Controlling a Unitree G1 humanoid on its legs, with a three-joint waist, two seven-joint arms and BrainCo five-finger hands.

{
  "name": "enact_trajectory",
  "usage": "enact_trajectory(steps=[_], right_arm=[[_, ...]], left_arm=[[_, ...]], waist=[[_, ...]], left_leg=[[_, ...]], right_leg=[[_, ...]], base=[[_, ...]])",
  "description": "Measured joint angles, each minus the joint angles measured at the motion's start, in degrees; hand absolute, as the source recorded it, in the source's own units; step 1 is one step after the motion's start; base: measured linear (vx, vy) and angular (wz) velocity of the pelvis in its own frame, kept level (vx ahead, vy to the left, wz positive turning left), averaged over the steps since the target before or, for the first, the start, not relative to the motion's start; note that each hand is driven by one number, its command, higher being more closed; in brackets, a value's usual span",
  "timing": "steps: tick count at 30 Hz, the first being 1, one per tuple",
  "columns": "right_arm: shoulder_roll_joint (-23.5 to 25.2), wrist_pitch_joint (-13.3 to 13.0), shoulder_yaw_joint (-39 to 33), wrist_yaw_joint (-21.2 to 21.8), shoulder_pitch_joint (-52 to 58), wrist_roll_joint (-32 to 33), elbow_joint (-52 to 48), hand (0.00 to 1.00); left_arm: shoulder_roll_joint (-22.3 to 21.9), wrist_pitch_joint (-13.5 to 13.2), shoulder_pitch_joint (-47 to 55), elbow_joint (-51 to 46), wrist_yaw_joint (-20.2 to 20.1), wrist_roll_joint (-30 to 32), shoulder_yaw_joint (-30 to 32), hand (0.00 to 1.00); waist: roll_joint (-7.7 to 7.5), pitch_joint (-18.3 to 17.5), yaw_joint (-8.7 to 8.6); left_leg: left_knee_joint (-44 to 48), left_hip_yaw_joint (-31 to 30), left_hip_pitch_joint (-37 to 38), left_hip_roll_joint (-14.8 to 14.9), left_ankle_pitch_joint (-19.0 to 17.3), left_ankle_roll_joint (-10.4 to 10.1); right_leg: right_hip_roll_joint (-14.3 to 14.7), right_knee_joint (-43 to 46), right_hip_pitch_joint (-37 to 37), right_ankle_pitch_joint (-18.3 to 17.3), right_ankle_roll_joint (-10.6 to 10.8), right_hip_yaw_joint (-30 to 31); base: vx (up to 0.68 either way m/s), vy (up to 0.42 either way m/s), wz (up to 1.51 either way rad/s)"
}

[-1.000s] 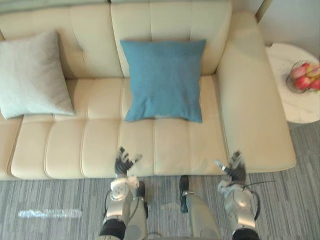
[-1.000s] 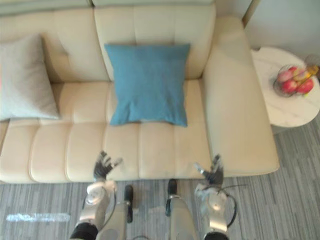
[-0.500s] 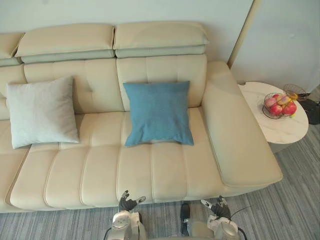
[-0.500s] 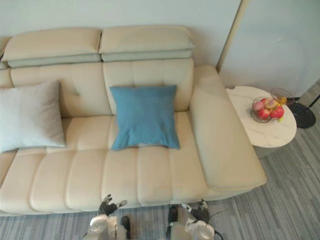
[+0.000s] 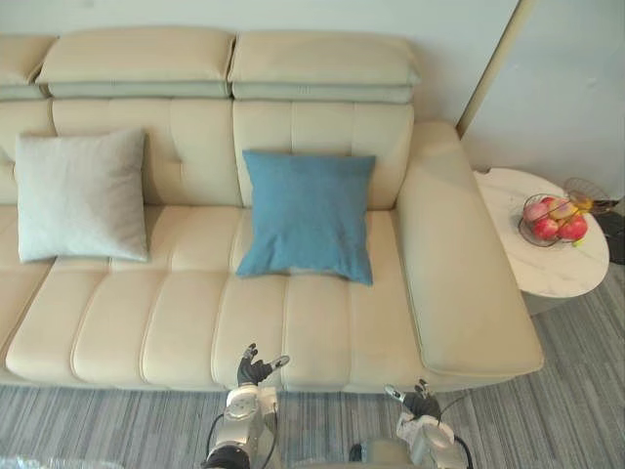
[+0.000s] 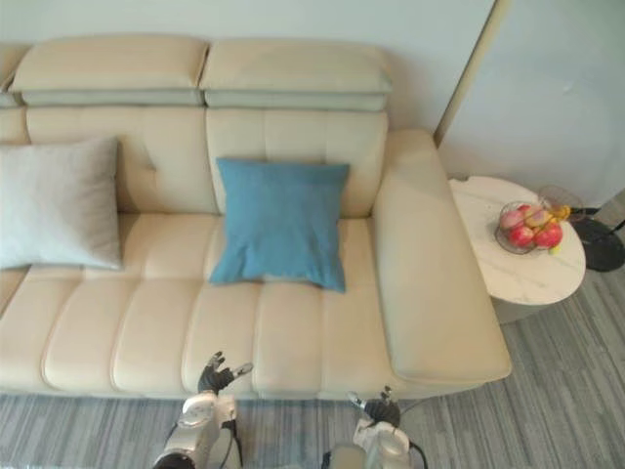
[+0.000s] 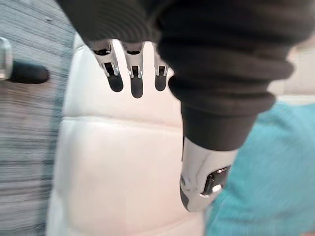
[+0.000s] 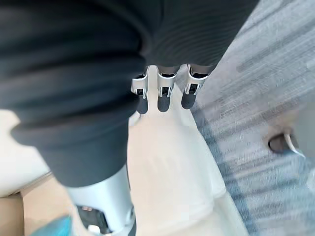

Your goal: Pick up cushions and gather them together orderly.

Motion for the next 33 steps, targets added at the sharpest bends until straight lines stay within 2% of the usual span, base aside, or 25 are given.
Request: enact_trajectory(steps=[1, 2, 3, 4, 6, 7, 8, 9, 10, 13, 16, 19, 24, 25, 33], right_arm=[[0.03, 0.01, -0.22, -0.01, 0.22, 0.04, 0.00, 0.00], [-0.15, 0.04, -0.33, -0.09, 0.82, 0.40, 0.04, 0.00], [-0.29, 0.00, -1.11, -0.06, 0.87, 0.47, 0.26, 0.00], [-0.24, 0.01, -1.69, -0.07, 0.79, 0.49, 0.39, 0.00], [-0.48, 0.03, -2.70, 0.13, 1.24, 0.49, 1.97, 0.00], [-0.68, 0.23, -2.71, 0.23, 1.22, 0.49, 2.65, 0.00], [-0.82, 0.37, -2.89, 0.32, 1.19, 0.48, 2.84, 0.00], [-1.49, 0.52, -3.28, 0.44, 0.78, 0.50, 3.75, 0.00], [-1.54, 0.62, -3.25, 0.76, 0.46, 0.50, 4.56, 0.00], [-1.03, 0.84, -3.24, 1.58, 0.65, 0.50, 6.97, 0.00], [-1.79, 0.84, -3.68, 1.65, 1.02, 0.48, 7.63, 0.00], [-2.23, 0.82, -3.81, 1.66, 0.72, 0.42, 8.61, 0.00], [-2.44, 0.95, -4.81, 1.69, 0.84, 0.35, 9.19, 0.00], [-4.59, 1.03, -4.63, 1.99, 0.02, 0.30, 11.41, 0.00], [-4.59, 1.37, -4.75, 2.05, 0.47, -0.29, 11.38, 0.00]], left_arm=[[-0.01, 0.03, 0.27, -0.03, -0.01, 0.00, -0.15, 0.00], [0.26, -0.09, 1.10, -0.11, 0.02, 0.04, -0.42, 0.00], [0.28, -0.05, 1.12, 0.13, -0.04, 0.04, -0.54, 0.00], [0.28, -0.01, 1.11, 0.37, 0.01, 0.05, -0.47, 0.00], [0.29, 0.06, 1.22, 1.18, -0.02, 0.05, -0.52, 0.00], [0.28, 0.06, 1.32, 1.25, -0.03, 0.06, -0.49, 0.00], [0.29, 0.06, 1.41, 1.35, -0.01, 0.09, -0.23, 0.00], [0.18, 0.18, 1.87, 2.18, -0.01, 0.11, -0.08, 0.00], [0.62, 0.43, 1.96, 2.60, -0.01, 0.12, -0.13, 0.00], [3.49, 1.28, 4.10, 4.30, 0.04, 0.17, -0.96, 0.00], [4.80, 1.41, 4.20, 5.79, 0.01, 0.77, -2.27, 0.00], [5.06, 1.56, 4.32, 7.03, -0.01, 1.40, -2.48, 0.00], [5.50, 1.82, 4.06, 8.46, -0.07, 2.75, -2.74, 0.00], [6.78, 2.01, 4.54, 8.76, -0.07, 4.07, -1.49, 0.00], [6.80, 2.02, 4.65, 8.74, -0.25, 4.07, -1.66, 0.00]], waist=[[-0.14, -0.13, -0.11], [-0.62, -0.58, -0.18], [-0.93, -0.29, -0.89], [-1.02, -0.13, -0.94], [-0.75, -0.27, -1.17], [-0.48, -0.41, -1.26], [0.27, -0.37, -1.23], [0.55, -0.09, -1.44], [0.42, -0.25, -1.45], [-1.85, -1.74, -1.59], [-2.30, -2.20, -2.20], [-2.03, -2.72, -2.28], [-1.81, -2.86, -2.55], [-2.41, -0.67, -4.72], [-1.83, -0.35, -4.77]], left_leg=[[-0.59, 0.23, 0.31, -0.01, 0.67, -0.13], [-2.53, 1.22, 0.50, -0.65, 3.17, 0.45], [-0.23, 1.24, -0.08, -1.30, 1.70, 1.30], [2.23, 1.18, -0.27, -1.98, -0.19, 1.82], [9.58, 1.24, 0.09, -3.95, -6.66, 2.86], [11.30, 1.27, 0.29, -4.06, -8.54, 2.92], [11.49, 1.47, 0.78, -4.14, -9.71, 2.63], [9.40, 1.72, 1.82, -4.88, -10.40, 1.66], [5.72, 2.27, 3.62, -5.62, -10.96, 1.42], [-4.44, 4.24, 7.71, -10.29, -7.24, 3.08], [-7.04, 3.47, 8.13, -12.69, -6.50, 3.31], [-8.72, 2.73, 8.75, -13.75, -5.49, 3.77], [-9.76, 2.45, 12.21, -13.72, -4.73, 4.02], [-11.21, 0.50, 15.98, -14.37, -7.26, 4.22], [-11.33, 0.50, 16.00, -14.47, -7.21, 4.27]], right_leg=[[-0.01, 0.02, -0.07, 0.01, -0.02, -0.14], [-0.67, -1.08, -0.37, 0.89, -1.56, -0.56], [-1.48, -2.01, -0.67, 1.91, -2.75, -0.83], [-2.13, -2.27, -0.92, 2.55, -2.87, -0.65], [-3.80, -3.97, -0.73, 4.58, -1.91, -0.59], [-3.98, -4.74, -0.81, 5.37, -1.39, -0.60], [-4.05, -5.57, -0.73, 6.18, -0.56, -0.41], [-4.09, -7.22, -0.11, 7.31, 0.86, 0.03], [-4.35, -8.96, 0.24, 8.24, 1.42, 0.23], [-7.50, -16.15, 3.08, 12.30, 2.89, 1.41], [-9.03, -18.82, 3.74, 13.73, 3.27, 1.38], [-9.04, -20.19, 4.11, 14.21, 3.62, 2.14], [-8.59, -21.80, 7.47, 14.81, 3.74, 2.18], [-8.84, -23.51, 11.54, 13.06, 3.30, 0.85], [-9.06, -21.54, 10.61, 11.93, 3.70, 0.82]], base=[[-0.14, -0.078, 0.18], [-0.17, -0.020, 0.02], [-0.12, 0.043, -0.04], [-0.10, 0.106, -0.06], [-0.09, 0.155, 0.03], [-0.08, 0.167, 0.04], [-0.12, 0.235, -0.02], [-0.14, 0.236, -0.06], [-0.19, 0.274, -0.04], [-0.13, 0.187, -0.01], [-0.06, 0.108, 0.14], [0.01, 0.047, -0.04], [0.10, -0.008, -0.03], [0.04, -0.013, -0.01], [-0.02, -0.004, 0.00]])
